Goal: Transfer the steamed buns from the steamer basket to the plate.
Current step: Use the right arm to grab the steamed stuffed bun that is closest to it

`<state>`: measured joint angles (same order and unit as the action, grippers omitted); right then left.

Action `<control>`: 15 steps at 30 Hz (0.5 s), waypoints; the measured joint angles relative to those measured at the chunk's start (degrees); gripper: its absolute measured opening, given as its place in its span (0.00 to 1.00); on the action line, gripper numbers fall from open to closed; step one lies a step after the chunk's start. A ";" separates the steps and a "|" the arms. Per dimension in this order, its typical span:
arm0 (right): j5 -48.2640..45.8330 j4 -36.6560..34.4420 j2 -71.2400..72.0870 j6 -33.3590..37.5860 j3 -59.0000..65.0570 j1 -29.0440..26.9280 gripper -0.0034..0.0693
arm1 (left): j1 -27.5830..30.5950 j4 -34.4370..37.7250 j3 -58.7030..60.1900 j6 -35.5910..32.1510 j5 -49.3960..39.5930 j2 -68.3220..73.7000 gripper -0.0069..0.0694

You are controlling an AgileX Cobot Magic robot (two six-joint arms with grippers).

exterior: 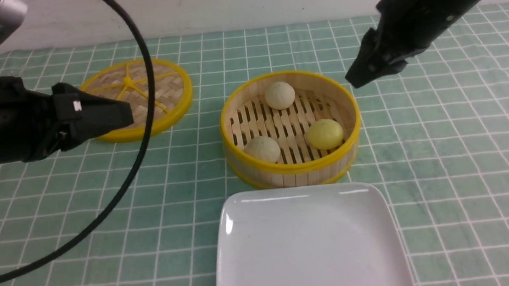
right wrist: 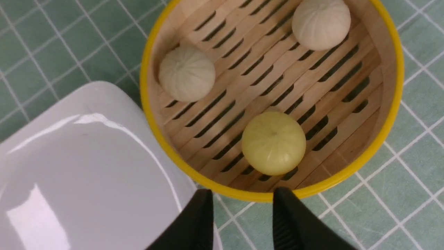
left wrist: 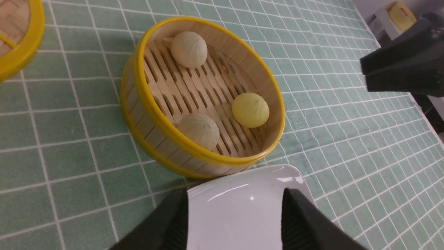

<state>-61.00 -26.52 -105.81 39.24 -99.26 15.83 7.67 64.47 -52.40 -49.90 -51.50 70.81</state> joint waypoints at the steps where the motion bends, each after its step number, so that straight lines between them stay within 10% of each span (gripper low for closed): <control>1: 1.07 0.22 -1.68 -0.20 -0.20 0.27 0.45 | 0.00 0.00 -0.08 -0.17 0.00 0.40 0.60; 15: 7.32 2.76 -9.66 -0.25 -0.43 2.48 0.65 | -1.89 -0.13 -0.30 -5.83 -3.95 1.88 0.61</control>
<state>-53.68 -23.76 -115.48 38.99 -99.68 18.31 5.78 64.34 -52.70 -55.73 -55.45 72.69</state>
